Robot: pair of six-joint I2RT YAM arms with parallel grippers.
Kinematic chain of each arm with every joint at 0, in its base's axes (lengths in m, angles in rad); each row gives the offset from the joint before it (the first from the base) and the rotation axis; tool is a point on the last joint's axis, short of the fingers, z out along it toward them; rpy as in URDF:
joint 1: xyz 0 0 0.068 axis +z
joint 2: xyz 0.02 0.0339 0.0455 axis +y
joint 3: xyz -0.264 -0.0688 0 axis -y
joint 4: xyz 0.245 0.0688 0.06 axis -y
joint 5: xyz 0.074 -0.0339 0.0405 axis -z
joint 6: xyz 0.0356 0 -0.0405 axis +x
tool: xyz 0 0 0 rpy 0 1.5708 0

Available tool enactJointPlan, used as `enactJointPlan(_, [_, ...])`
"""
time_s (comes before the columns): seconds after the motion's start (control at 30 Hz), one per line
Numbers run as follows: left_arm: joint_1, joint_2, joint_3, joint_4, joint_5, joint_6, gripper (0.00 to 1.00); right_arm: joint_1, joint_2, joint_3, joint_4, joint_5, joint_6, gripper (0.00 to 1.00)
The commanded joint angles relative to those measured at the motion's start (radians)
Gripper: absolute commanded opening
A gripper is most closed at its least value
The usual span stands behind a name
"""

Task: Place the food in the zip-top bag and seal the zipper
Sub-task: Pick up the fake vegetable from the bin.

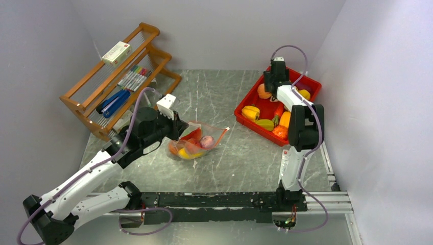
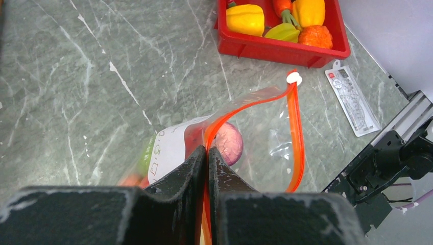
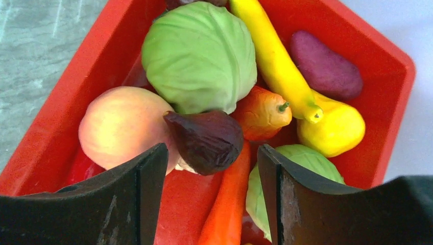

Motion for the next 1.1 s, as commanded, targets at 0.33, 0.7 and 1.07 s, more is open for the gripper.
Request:
enactJointPlan(0.33, [0.004, -0.039, 0.009, -0.015, -0.035, 0.000, 0.07, -0.044, 0.109, 0.087, -0.077, -0.119, 0.056, 0.67])
enactJointPlan(0.7, [0.003, -0.063, 0.016, -0.036, -0.057, 0.004, 0.07, -0.050, 0.090, 0.062, -0.065, -0.161, 0.079, 0.50])
enactJointPlan(1.07, [0.004, -0.063, 0.014, -0.032, -0.047, 0.003, 0.07, -0.048, -0.008, 0.001, -0.063, -0.139, 0.110, 0.46])
